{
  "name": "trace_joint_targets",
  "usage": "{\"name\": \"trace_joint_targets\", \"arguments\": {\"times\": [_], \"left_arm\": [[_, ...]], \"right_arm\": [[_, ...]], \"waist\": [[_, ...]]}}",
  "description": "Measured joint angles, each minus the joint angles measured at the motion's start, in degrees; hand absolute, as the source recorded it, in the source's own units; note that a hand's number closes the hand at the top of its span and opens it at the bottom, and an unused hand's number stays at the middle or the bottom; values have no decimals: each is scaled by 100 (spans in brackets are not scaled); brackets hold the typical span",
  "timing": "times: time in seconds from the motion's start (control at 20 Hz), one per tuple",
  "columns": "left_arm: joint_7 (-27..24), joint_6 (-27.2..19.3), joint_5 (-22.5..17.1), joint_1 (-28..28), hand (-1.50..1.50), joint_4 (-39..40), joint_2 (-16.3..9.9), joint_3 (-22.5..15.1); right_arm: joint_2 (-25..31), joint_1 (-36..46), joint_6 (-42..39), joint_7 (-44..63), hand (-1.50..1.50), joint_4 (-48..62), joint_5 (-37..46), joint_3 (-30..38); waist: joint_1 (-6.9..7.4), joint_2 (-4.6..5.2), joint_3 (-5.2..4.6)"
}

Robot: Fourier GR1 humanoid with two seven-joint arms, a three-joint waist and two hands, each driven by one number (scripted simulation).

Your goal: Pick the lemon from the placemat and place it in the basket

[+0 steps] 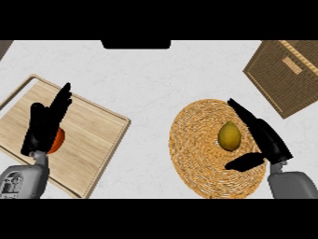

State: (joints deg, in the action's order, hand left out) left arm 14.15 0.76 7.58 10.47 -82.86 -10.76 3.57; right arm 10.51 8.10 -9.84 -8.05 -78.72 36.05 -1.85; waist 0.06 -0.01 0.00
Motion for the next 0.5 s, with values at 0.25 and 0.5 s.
{"name": "trace_joint_targets", "arguments": {"times": [0.25, 0.5], "left_arm": [[-18, 58, 35, 93, 0, 137, 24, 65], [-49, 79, 38, 272, 0, 383, 21, 141]], "right_arm": [[-15, 124, 132, -276, 150, 374, 171, -9], [18, 226, 565, -530, 150, 550, 633, -149]], "waist": [[-4, -2, -5], [-12, -8, -15]]}}
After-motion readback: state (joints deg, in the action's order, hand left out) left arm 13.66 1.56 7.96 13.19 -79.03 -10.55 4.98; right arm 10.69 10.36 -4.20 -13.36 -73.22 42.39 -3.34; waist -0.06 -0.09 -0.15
